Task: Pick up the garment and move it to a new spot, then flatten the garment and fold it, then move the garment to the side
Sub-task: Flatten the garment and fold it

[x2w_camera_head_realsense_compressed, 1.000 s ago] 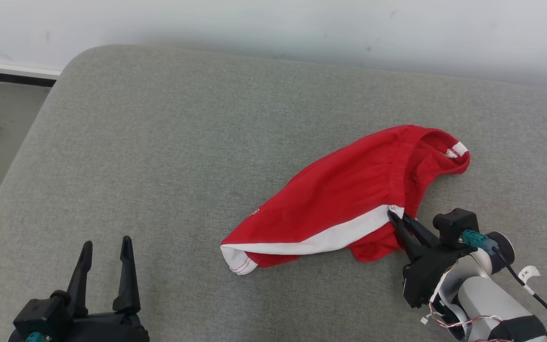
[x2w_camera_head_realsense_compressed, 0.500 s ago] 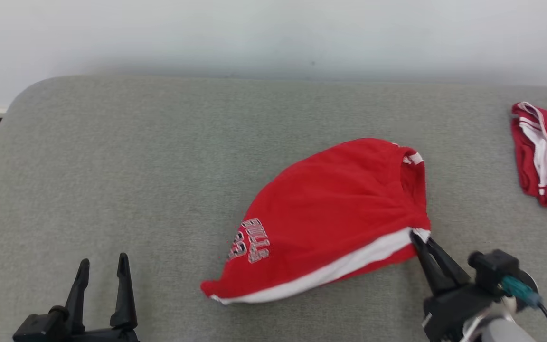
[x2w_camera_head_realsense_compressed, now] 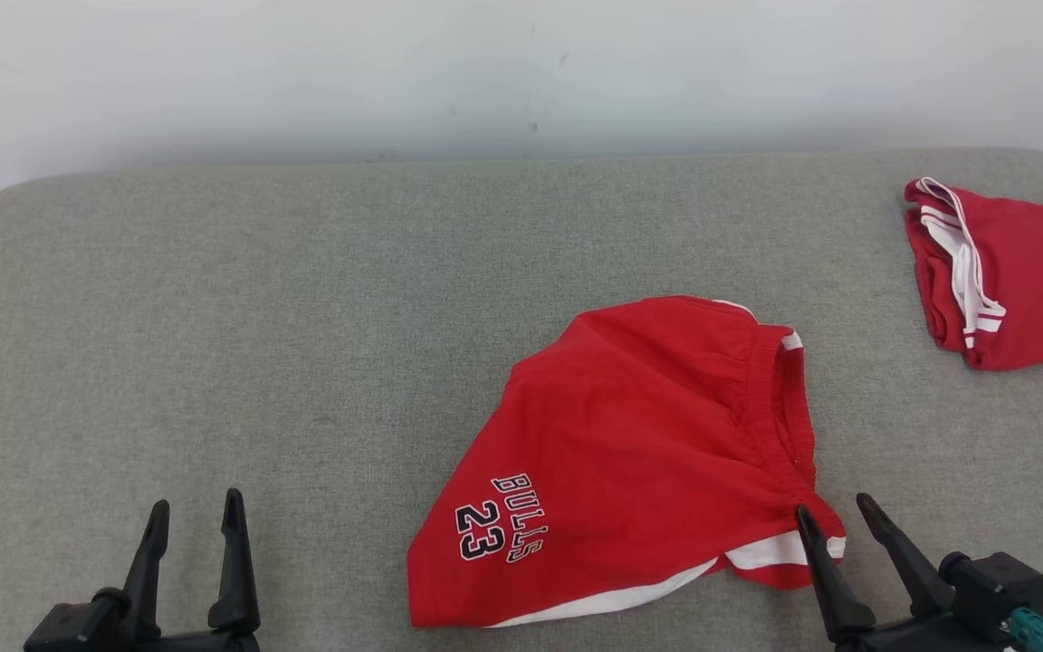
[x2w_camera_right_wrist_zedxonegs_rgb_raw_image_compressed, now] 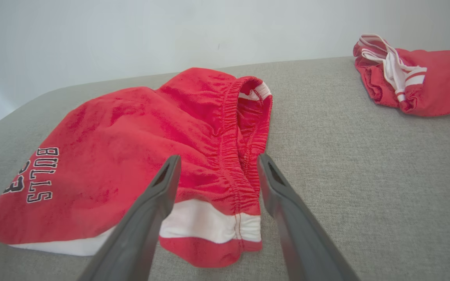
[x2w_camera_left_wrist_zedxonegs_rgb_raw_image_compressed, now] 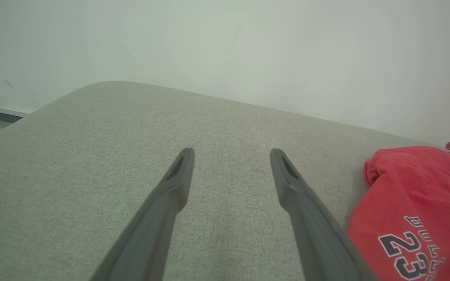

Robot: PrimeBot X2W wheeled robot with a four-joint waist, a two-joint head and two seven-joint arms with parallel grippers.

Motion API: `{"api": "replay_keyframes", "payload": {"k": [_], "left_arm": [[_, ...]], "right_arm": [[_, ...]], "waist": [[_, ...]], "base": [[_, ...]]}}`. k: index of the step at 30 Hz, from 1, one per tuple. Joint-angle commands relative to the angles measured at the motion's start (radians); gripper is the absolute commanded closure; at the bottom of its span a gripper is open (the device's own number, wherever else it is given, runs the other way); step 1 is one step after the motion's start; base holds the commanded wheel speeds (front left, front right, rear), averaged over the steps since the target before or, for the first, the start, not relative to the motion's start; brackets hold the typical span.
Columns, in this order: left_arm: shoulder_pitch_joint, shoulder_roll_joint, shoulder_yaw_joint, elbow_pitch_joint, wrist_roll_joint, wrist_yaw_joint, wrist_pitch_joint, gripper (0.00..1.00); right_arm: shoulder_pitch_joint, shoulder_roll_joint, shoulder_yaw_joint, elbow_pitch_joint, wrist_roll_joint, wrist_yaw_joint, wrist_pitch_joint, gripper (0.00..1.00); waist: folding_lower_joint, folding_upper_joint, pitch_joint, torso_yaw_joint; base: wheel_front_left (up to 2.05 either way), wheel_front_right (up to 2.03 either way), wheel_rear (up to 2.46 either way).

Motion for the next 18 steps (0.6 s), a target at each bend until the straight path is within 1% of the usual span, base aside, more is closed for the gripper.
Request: {"api": "replay_keyframes", "payload": {"k": [1,10,18], "left_arm": [[-0.001,0.001,0.004,0.0,0.006,-0.004,0.0,0.0],[0.026,0.0,0.012,-0.034,0.031,-0.003,0.0,0.0],[0.046,0.0,0.021,-0.054,0.068,-0.009,0.0,0.0]], "right_arm": [[0.011,0.01,-0.009,-0.015,-0.013,-0.003,-0.012,0.0],[0.047,0.092,-0.087,-0.106,-0.108,-0.003,-0.089,0.0],[0.093,0.16,-0.143,-0.156,-0.171,-0.003,-0.097,0.0]], "waist": [[0.0,0.0,-0.003,-0.002],[0.0,0.0,-0.035,-0.009],[0.0,0.0,-0.058,-0.016]], "base": [[0.0,0.0,0.0],[0.0,0.0,0.0],[0.0,0.0,0.0]]}}
